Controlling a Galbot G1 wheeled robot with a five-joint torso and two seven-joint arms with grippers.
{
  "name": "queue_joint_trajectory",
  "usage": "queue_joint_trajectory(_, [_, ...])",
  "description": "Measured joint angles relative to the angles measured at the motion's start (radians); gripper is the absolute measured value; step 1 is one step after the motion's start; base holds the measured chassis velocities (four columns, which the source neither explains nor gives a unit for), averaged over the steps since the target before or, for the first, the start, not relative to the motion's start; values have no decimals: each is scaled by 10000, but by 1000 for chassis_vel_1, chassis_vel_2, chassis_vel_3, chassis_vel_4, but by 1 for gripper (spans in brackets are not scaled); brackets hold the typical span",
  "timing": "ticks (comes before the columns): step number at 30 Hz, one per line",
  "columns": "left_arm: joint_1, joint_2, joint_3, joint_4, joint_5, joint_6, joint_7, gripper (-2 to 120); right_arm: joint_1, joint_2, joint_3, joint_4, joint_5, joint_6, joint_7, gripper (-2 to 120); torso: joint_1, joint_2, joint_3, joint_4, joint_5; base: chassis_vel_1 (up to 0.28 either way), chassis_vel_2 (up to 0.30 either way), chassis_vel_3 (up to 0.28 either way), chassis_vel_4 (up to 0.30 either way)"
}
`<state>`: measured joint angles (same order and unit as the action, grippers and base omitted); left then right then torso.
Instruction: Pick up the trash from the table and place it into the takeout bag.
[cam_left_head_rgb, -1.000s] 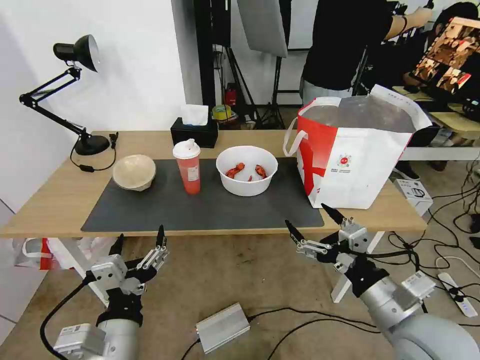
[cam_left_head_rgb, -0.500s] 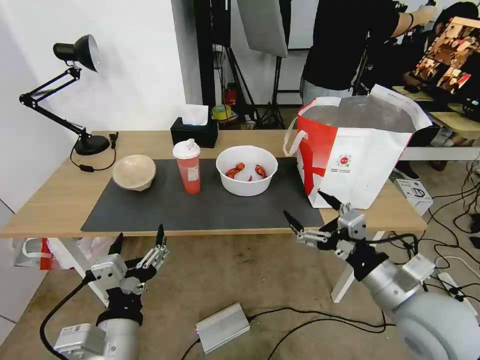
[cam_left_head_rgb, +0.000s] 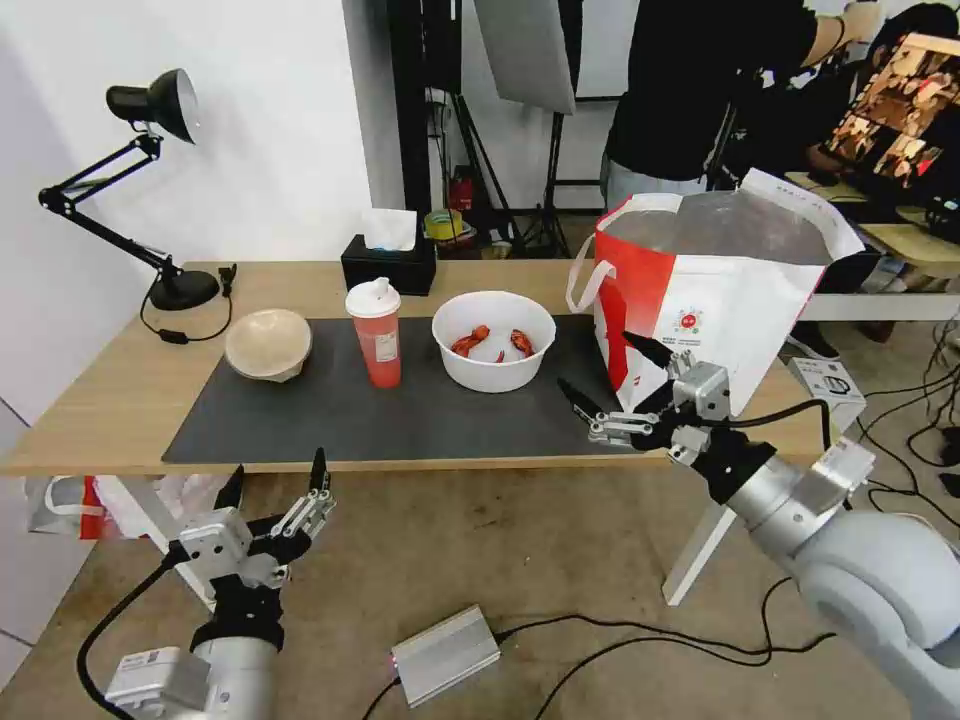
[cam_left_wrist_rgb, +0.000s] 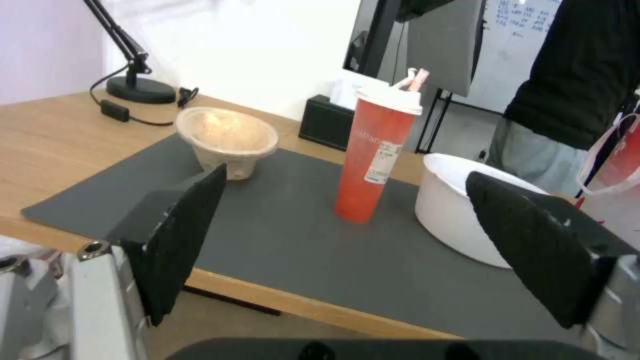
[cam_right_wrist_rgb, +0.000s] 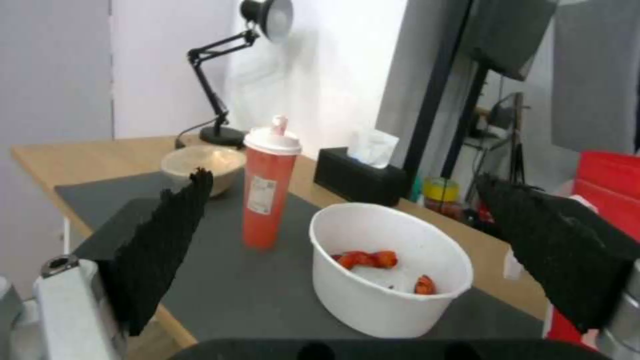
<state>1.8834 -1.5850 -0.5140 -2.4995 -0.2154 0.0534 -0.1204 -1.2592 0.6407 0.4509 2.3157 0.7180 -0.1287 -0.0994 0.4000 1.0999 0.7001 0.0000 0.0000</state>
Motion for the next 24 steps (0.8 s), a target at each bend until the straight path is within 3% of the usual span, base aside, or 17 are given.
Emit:
queue_joint_trajectory(13, [-61, -11, 6, 81, 3, -52, 38, 97, 706, -605, -407, -385, 555, 15, -564, 100, 0, 0, 0, 0, 0, 0, 0, 0, 0])
queue_joint_trajectory(24, [-57, -28, 20, 92, 54, -119, 57, 97, 2043, -1020, -1411, -904, 829, 191, -1126, 100, 0, 0, -1, 0, 0, 0, 0, 0, 0])
